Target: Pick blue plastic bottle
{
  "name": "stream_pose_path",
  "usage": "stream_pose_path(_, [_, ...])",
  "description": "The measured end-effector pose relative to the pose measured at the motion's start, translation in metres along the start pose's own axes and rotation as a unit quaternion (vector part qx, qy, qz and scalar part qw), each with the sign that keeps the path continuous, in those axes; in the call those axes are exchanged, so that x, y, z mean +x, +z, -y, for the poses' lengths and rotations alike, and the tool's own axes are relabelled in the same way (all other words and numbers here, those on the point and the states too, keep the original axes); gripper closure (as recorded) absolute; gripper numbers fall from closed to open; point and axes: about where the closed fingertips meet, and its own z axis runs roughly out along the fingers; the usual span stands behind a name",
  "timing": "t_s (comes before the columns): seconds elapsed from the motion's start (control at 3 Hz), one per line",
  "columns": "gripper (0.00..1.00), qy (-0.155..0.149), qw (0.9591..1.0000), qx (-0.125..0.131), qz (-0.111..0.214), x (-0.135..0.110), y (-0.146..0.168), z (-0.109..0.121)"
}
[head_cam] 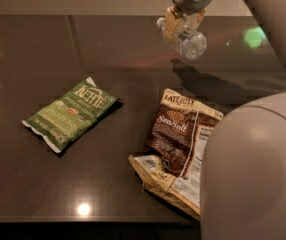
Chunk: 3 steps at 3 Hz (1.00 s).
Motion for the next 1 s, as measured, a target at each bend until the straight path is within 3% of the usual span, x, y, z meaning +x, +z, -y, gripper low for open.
stream_pose_path(0.67, [1.0,-0.067,0.996,-0.019,0.055,-0.004,-0.053,-0.022])
stream_pose_path(1.0, [1.0,-0.067,0.9957,-0.017,0.061,-0.009,-0.051,-0.022])
